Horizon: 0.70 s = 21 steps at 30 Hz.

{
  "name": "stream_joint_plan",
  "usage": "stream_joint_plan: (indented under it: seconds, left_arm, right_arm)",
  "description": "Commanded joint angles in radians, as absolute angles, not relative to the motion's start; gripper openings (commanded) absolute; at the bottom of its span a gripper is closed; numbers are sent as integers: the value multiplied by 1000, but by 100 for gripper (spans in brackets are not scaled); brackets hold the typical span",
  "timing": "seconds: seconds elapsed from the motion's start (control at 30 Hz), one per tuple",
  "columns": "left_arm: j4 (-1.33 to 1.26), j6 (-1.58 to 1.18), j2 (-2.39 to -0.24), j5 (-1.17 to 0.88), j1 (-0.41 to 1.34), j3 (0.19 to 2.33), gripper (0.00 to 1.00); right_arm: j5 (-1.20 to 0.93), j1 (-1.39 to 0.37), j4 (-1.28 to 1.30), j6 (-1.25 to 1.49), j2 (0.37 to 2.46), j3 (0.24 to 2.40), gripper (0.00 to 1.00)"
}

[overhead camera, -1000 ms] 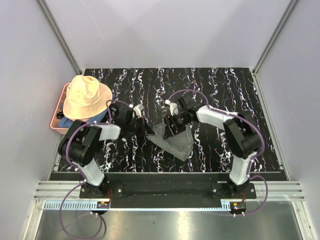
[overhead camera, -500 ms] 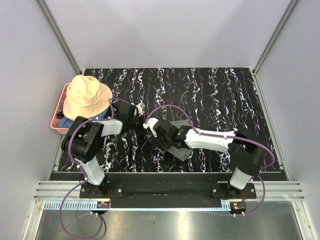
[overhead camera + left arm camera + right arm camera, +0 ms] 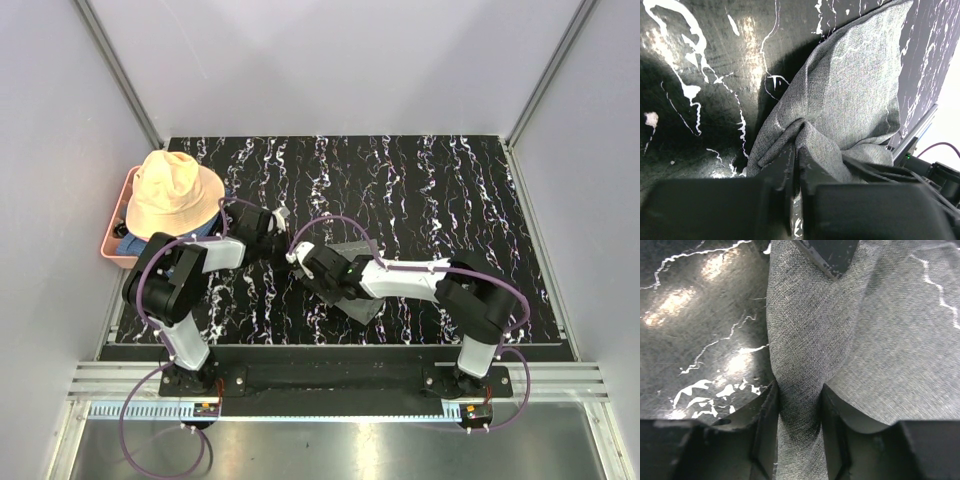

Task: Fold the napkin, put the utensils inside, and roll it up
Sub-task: Roll the napkin with the utensil

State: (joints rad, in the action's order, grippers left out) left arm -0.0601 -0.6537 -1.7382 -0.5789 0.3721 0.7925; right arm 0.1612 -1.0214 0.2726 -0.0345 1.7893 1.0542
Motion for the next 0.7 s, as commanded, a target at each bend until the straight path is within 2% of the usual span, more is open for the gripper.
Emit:
stream_joint_plan:
  seconds: [0.0, 0.03, 0.13, 0.17, 0.27, 0.5, 0.67]
  left_arm:
    - [-84, -652, -1686, -566, 359, 833, 18]
    - [-83, -652, -1675, -561, 354, 833, 29]
    - [-75, -647, -1622, -542, 325, 821, 45]
    - [-69, -644, -1594, -531, 316, 809, 53]
    - [-54, -626, -1536, -503, 290, 781, 62]
    - [-118, -604, -1447, -498, 284, 675, 72]
    - [-182, -607, -1483, -560, 284, 635, 73]
  right_arm:
    - [-25, -985, 285, 58, 1813, 1049, 38]
    - [-64, -971, 270, 72, 1810, 1037, 36]
    - [-205, -925, 224, 112, 1790, 997, 33]
    - [-236, -914, 212, 117, 1776, 986, 32]
    - [-366, -864, 155, 136, 1758, 951, 32]
    - [-708, -730, 46, 192, 1808, 927, 32]
    - [-865, -657, 31, 198, 1871, 951, 31]
